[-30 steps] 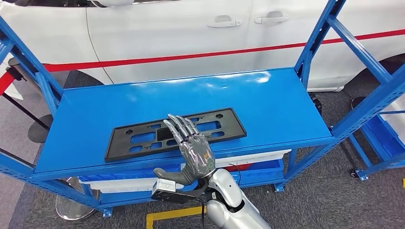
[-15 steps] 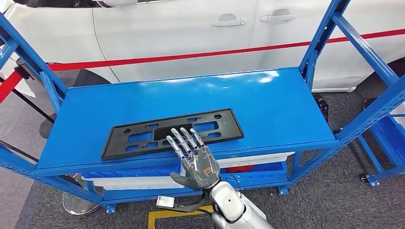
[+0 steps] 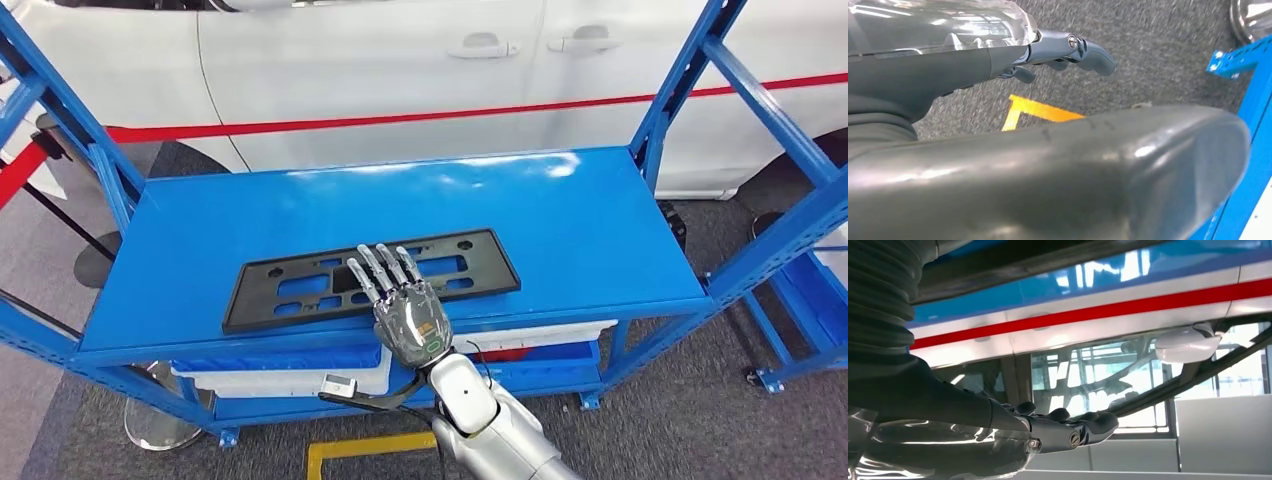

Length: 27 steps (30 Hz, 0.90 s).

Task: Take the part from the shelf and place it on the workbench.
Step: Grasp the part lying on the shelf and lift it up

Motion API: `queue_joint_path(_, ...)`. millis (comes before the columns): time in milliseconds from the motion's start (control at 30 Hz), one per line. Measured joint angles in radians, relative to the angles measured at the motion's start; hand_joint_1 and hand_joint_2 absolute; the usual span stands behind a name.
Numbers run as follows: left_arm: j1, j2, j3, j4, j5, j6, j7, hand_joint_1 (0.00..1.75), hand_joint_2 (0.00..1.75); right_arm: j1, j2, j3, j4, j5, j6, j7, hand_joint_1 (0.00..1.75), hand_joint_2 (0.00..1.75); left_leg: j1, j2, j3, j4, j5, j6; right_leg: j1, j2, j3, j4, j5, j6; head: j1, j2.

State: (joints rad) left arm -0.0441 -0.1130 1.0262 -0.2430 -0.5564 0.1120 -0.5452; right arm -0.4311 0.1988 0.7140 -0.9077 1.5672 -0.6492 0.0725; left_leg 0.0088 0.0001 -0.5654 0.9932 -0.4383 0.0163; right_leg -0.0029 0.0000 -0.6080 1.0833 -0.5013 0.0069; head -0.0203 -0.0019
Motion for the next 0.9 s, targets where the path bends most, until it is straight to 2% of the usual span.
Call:
queue_joint_path(67, -0.001, 0.0, 0.0, 0.0, -0.007, -0.007, 0.0, 0.0, 0.0, -0.022, 0.011, -0.003, 0.033, 0.0, 0.009, 0.001, 0.0, 1.75, 0.0, 0.001, 0.0, -0.002, 0.002, 0.004, -0.003, 0.0, -0.057, 0.122, -0.063, 0.006, 0.001, 0.0)
queue_joint_path(100, -0.001, 0.0, 0.0, 0.0, -0.011, -0.011, -0.001, 0.0, 0.0, -0.028, 0.016, -0.003, 0.051, 0.0, 0.015, 0.002, 0.0, 1.75, 0.0, 0.0, -0.001, -0.001, 0.002, 0.005, -0.004, 0.0, -0.087, 0.181, -0.084, 0.009, 0.0, 0.0)
queue_joint_path(133, -0.002, 0.0, 0.0, 0.0, -0.015, -0.014, 0.0, 0.0, 0.0, -0.034, 0.021, -0.003, 0.071, 0.0, 0.022, 0.004, 0.0, 1.75, 0.0, 0.0, -0.001, 0.0, 0.002, 0.005, -0.006, 0.0, -0.105, 0.215, -0.089, 0.011, 0.001, 0.0)
queue_joint_path(167, -0.002, 0.0, 0.0, 0.0, -0.02, -0.016, 0.0, 0.0, 0.0, -0.042, 0.028, -0.003, 0.089, 0.0, 0.03, 0.006, 0.0, 1.75, 0.0, -0.001, -0.001, 0.001, 0.001, 0.004, -0.007, 0.0, -0.106, 0.212, -0.073, 0.012, 0.0, 0.0)
queue_joint_path(200, -0.002, -0.001, 0.0, 0.0, -0.024, -0.018, 0.002, 0.0, 0.0, -0.051, 0.036, -0.003, 0.105, 0.0, 0.037, 0.007, 0.0, 1.75, 0.001, -0.001, -0.001, 0.003, 0.0, 0.002, -0.009, 0.0, -0.088, 0.17, -0.041, 0.011, 0.0, 0.0)
queue_joint_path(267, -0.003, -0.003, 0.0, 0.0, -0.03, -0.018, 0.004, 0.0, 0.0, -0.076, 0.052, -0.003, 0.139, 0.0, 0.051, 0.01, 0.0, 1.75, -0.001, -0.002, -0.002, 0.011, -0.006, -0.005, -0.011, 0.0, -0.026, 0.035, 0.025, 0.007, 0.0, 0.0)
queue_joint_path(300, -0.004, -0.003, 0.0, 0.0, -0.031, -0.018, 0.005, 0.0, 0.0, -0.087, 0.06, -0.003, 0.154, 0.0, 0.057, 0.01, 0.0, 1.75, -0.002, -0.003, -0.005, 0.015, -0.009, -0.01, -0.01, 0.0, -0.005, -0.014, 0.042, 0.003, 0.0, 0.0)
queue_joint_path(333, -0.005, -0.004, 0.0, 0.0, -0.032, -0.018, 0.005, 0.0, 0.0, -0.095, 0.067, -0.003, 0.168, -0.001, 0.062, 0.01, 0.0, 1.75, -0.004, -0.003, -0.008, 0.018, -0.011, -0.016, -0.009, 0.001, 0.006, -0.041, 0.047, -0.002, 0.0, 0.0)
queue_joint_path(433, -0.006, -0.003, 0.0, 0.0, -0.032, -0.02, 0.005, 0.0, 0.0, -0.108, 0.083, -0.003, 0.201, -0.014, 0.07, 0.0, 0.0, 1.75, -0.002, -0.004, -0.01, 0.021, -0.014, -0.032, -0.006, 0.001, 0.005, -0.05, 0.048, -0.019, -0.001, 0.0)
queue_joint_path(467, -0.007, -0.003, 0.0, 0.0, -0.032, -0.021, 0.004, 0.0, 0.0, -0.111, 0.088, -0.003, 0.209, -0.02, 0.071, -0.005, 0.0, 1.75, 0.0, -0.004, -0.015, 0.034, -0.025, -0.038, -0.008, 0.0, 0.006, -0.052, 0.049, -0.026, -0.001, 0.0)
queue_joint_path(533, -0.007, -0.003, 0.001, 0.0, -0.033, -0.021, 0.006, 0.0, 0.0, -0.115, 0.097, -0.003, 0.224, -0.032, 0.074, -0.013, 0.0, 1.75, 0.002, -0.003, -0.051, 0.117, -0.076, -0.047, -0.011, -0.001, 0.008, -0.055, 0.051, -0.035, -0.002, 0.0)
queue_joint_path(600, -0.006, -0.003, 0.002, 0.0, -0.037, -0.02, 0.01, 0.0, 0.0, -0.116, 0.101, -0.003, 0.237, -0.036, 0.08, -0.015, 0.0, 1.75, 0.004, -0.003, -0.113, 0.249, -0.135, -0.054, -0.009, -0.002, 0.008, -0.055, 0.05, -0.038, -0.002, 0.0)
queue_joint_path(633, -0.005, -0.004, 0.002, 0.0, -0.039, -0.02, 0.012, 0.0, 0.0, -0.115, 0.102, -0.003, 0.244, -0.036, 0.085, -0.015, 0.0, 1.75, 0.004, -0.003, -0.135, 0.293, -0.145, -0.055, -0.008, -0.002, 0.008, -0.055, 0.05, -0.039, -0.002, 0.0)
queue_joint_path(667, -0.004, -0.004, 0.002, 0.0, -0.042, -0.02, 0.013, 0.0, 0.0, -0.116, 0.102, -0.003, 0.25, -0.037, 0.09, -0.014, 0.0, 1.75, 0.004, -0.003, -0.141, 0.303, -0.137, -0.055, -0.008, -0.002, 0.009, -0.055, 0.049, -0.039, -0.002, 0.0)
queue_joint_path(700, -0.004, -0.004, 0.002, 0.0, -0.044, -0.02, 0.014, 0.0, 0.0, -0.117, 0.103, -0.003, 0.255, -0.038, 0.097, -0.012, 0.0, 1.75, 0.004, -0.003, -0.128, 0.271, -0.11, -0.054, -0.008, -0.001, 0.01, -0.054, 0.049, -0.039, -0.002, 0.0)
queue_joint_path(767, -0.005, -0.003, 0.002, 0.0, -0.05, -0.022, 0.014, 0.0, 0.0, -0.126, 0.106, -0.003, 0.262, -0.044, 0.11, -0.006, 0.0, 1.75, 0.003, -0.003, -0.062, 0.131, -0.039, -0.046, -0.007, 0.001, 0.015, -0.054, 0.047, -0.036, -0.002, 0.0)
queue_joint_path(800, -0.006, -0.003, 0.002, 0.0, -0.052, -0.022, 0.014, 0.0, 0.0, -0.132, 0.109, -0.003, 0.265, -0.049, 0.115, -0.004, 0.0, 1.75, 0.001, -0.003, -0.034, 0.07, -0.017, -0.041, -0.006, 0.002, 0.015, -0.054, 0.046, -0.032, -0.002, 0.0)
queue_joint_path(833, -0.008, -0.003, 0.002, 0.0, -0.055, -0.024, 0.013, 0.0, 0.0, -0.139, 0.111, -0.003, 0.269, -0.052, 0.119, -0.002, 0.0, 1.75, -0.001, -0.003, -0.017, 0.033, -0.007, -0.036, -0.005, 0.002, 0.014, -0.053, 0.046, -0.027, -0.002, 0.0)
queue_joint_path(900, -0.009, -0.003, 0.002, 0.0, -0.061, -0.028, 0.013, 0.0, 0.0, -0.152, 0.116, -0.003, 0.275, -0.058, 0.125, 0.003, 0.0, 1.75, -0.006, -0.005, -0.014, 0.019, -0.007, -0.028, -0.003, 0.002, 0.012, -0.054, 0.048, -0.016, -0.001, 0.0)
